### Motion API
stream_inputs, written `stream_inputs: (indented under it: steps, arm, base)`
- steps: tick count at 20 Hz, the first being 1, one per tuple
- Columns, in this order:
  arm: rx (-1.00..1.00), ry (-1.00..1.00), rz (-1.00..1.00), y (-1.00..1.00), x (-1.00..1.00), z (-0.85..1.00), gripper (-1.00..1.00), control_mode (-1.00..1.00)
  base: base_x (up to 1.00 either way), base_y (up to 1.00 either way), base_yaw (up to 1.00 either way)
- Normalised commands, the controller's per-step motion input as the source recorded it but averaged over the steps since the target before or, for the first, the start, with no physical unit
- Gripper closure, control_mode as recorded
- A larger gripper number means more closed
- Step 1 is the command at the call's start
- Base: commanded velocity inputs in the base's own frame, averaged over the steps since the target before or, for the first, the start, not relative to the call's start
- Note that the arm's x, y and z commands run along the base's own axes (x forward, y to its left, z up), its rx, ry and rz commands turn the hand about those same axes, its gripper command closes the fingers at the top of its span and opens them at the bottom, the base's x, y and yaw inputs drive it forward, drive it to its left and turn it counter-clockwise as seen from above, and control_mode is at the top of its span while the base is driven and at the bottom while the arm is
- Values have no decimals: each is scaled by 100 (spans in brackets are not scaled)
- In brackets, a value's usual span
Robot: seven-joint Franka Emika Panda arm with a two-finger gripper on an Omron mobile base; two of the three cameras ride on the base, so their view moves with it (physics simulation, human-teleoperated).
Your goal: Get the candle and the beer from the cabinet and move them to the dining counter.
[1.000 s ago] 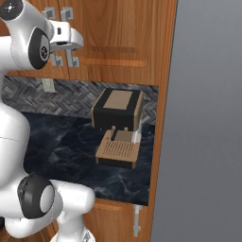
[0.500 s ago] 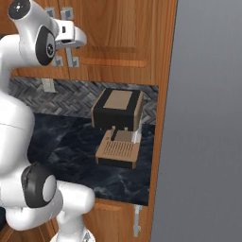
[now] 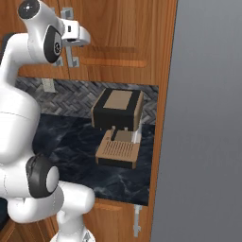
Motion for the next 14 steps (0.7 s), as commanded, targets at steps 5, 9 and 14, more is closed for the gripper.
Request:
stream_inputs:
  steps: [5, 9, 14]
  arm:
    - [3, 0, -1, 0, 18, -3, -100, -100]
    - [1, 0, -2, 0, 7, -9, 100, -100]
    - [1, 0, -3, -15, -6, -13, 100, -100]
  base:
    - [0, 0, 0]
    - [0, 0, 0]
    - [0, 0, 0]
